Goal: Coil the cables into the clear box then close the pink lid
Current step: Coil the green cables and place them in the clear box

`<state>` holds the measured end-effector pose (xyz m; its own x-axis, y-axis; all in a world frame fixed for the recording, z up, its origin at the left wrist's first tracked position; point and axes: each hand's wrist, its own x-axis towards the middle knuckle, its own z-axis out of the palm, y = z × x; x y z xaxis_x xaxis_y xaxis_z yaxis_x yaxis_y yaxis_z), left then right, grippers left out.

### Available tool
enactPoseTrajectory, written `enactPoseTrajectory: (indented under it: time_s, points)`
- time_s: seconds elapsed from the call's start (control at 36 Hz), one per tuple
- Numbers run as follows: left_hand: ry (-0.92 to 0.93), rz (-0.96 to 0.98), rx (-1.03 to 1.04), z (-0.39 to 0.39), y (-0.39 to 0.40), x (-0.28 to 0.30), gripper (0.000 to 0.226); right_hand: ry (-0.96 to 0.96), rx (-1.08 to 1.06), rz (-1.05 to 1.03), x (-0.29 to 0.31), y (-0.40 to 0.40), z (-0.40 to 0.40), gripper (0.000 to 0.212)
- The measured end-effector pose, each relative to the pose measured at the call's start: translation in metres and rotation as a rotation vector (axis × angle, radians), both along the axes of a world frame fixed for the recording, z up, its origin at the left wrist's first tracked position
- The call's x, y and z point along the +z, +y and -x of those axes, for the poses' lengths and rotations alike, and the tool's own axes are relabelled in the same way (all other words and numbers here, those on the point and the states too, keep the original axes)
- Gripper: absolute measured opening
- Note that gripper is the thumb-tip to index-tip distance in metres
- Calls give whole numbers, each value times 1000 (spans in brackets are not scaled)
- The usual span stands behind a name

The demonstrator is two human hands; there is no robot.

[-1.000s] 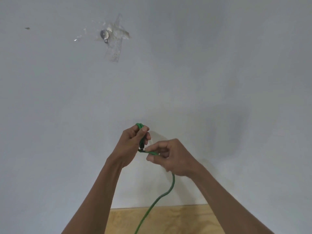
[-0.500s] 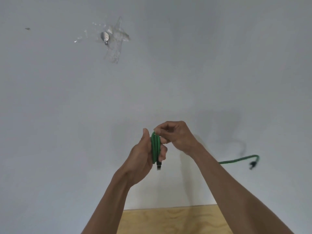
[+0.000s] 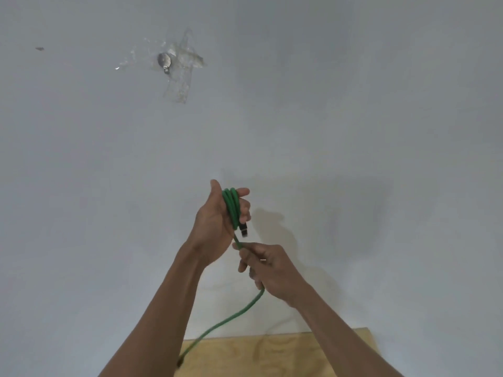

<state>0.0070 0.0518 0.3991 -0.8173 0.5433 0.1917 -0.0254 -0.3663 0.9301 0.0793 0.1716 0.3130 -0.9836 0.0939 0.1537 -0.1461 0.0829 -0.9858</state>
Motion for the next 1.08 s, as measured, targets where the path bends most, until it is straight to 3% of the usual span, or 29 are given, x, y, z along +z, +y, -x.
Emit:
enactPoseTrajectory:
  time_s: [0.17,0.31,0.44,0.58,0.72,1.0,1.08]
  points:
    - [116,196,173,15,-18,-14,73,-45,91,-146,19,-3,-8,37]
    - [244,419,179,13,-26,-27,79,112,31,-447,53,6,-7,23]
    - [281,459,4,-7,-22,-32,85,282,42,-553,90,18,4,7]
    - [131,377,-133,-22,-13,-33,91,341,-11,-410,99,38,24,20]
    - [16,218,-254,-33,-9,-28,83,262,76,-186,84,47,34,12]
    - [-77,95,-365,-46,-1,-22,82,124,92,162,39,47,33,36]
    - [-57,58,-344,-47,8,-16,83,73,119,290,29,41,26,28]
